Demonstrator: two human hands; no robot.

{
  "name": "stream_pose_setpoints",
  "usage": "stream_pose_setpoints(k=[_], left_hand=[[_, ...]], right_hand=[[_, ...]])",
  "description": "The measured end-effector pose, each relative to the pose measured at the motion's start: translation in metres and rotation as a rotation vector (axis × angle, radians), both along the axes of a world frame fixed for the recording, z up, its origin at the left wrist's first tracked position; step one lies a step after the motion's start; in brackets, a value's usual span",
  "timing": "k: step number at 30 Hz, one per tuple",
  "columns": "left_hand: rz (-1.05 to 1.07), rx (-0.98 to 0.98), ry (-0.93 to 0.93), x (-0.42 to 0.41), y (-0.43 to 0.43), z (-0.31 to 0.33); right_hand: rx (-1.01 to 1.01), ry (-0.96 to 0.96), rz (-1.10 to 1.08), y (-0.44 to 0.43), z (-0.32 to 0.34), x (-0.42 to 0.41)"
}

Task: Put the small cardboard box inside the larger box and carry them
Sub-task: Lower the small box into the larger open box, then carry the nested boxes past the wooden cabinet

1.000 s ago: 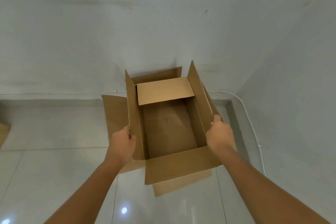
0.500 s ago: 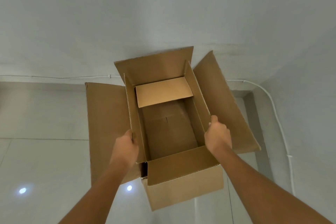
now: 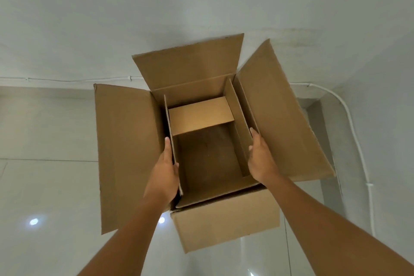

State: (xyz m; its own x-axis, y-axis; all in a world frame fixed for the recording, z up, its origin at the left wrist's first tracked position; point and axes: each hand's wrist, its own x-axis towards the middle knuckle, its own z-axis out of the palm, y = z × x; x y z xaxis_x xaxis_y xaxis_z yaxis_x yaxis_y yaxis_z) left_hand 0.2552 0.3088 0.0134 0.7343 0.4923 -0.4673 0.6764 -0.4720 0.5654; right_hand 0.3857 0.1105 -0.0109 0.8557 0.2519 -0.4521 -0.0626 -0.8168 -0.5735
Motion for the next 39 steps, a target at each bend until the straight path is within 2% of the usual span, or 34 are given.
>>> stream_pose_setpoints(k=[9, 13, 17, 23, 30, 39], left_hand=[[-0.159, 0.077, 0.027, -0.032, -0.015, -0.004], [-0.339, 0.114, 0.068, -0.06, -0.029, -0.015], [-0.629, 0.278, 0.183, -0.077, -0.036, -0.031], [-0.823, 0.491, 0.3, -0.083, -0.036, -0.055], [-0.836, 0.598, 0.294, -0.083, -0.038, -0.062], [-0.768, 0.565, 0.242, -0.094, -0.005, -0.058]], right_hand=[[-0.114, -0.008, 0.181, -0.046, 0.014, -0.028], [-0.191, 0.047, 0.306, -0.068, 0.008, -0.052], [-0.248, 0.016, 0.407, -0.075, -0.004, -0.07], [-0.413, -0.03, 0.517, -0.066, -0.028, -0.075], [-0.544, -0.167, 0.593, -0.061, -0.037, -0.078], [-0.601, -0.12, 0.545, -0.03, -0.033, -0.103]])
